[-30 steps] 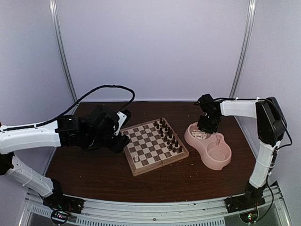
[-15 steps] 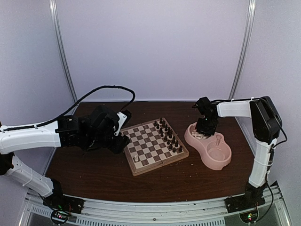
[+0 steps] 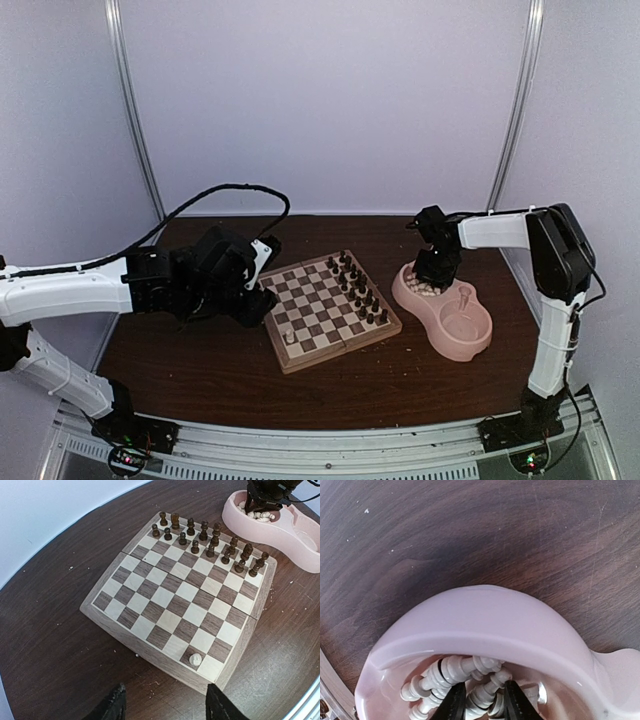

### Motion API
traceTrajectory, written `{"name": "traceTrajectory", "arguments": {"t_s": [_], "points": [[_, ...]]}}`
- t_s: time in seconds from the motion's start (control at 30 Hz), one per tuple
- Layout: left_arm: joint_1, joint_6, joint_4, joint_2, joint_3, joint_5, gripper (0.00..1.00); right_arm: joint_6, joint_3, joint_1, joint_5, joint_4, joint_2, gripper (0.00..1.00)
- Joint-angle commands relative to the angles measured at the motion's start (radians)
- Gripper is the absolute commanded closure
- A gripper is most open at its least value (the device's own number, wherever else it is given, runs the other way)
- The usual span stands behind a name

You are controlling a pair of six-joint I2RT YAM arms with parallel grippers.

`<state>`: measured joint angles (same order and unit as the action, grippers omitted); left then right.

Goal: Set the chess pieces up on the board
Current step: Pick up the chess pile from the storage box.

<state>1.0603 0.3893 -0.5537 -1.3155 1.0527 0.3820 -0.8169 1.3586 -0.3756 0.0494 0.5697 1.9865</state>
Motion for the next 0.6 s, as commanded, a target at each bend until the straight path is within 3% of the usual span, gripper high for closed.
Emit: {"name": "traceTrajectory", "arguments": {"t_s": [0.0, 0.57], "points": [[0.001, -0.013, 0.035, -0.005, -0.008, 0.005, 0.45, -0.007, 0.010, -0.006, -0.028, 0.009, 0.023, 0.75], [0.001, -0.020, 0.033, -0.002, 0.004, 0.003, 0.45, 0.147, -0.003, -0.003, -0.001, 0.002, -0.149, 0.79]]}}
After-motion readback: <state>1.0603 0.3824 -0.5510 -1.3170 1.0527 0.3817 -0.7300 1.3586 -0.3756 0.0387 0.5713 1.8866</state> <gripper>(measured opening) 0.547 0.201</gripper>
